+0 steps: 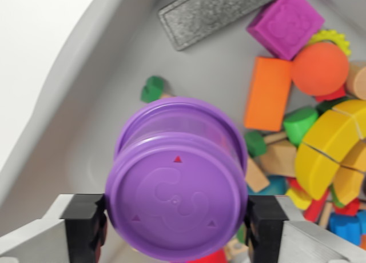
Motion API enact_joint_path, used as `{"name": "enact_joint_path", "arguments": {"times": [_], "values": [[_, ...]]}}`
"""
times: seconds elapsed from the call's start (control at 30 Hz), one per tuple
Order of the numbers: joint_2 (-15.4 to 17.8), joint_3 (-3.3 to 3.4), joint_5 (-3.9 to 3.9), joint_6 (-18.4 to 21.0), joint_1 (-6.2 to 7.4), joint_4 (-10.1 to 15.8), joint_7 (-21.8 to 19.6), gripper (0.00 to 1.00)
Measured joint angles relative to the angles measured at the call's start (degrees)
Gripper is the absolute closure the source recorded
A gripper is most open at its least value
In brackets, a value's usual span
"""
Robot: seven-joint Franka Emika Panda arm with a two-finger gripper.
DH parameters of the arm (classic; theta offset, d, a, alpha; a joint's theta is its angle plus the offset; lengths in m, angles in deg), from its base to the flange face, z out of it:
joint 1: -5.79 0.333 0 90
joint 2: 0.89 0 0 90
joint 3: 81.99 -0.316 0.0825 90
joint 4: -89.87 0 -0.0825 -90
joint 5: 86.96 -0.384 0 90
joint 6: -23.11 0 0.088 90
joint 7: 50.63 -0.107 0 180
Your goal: Pick an object from the bin
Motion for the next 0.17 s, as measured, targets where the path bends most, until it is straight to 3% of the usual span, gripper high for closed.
{"name": "enact_joint_path", "arguments": {"times": [0.17], "values": [[-0.1, 0.00, 0.00, 0.0, 0.00, 0.0, 0.0, 1.00]]}}
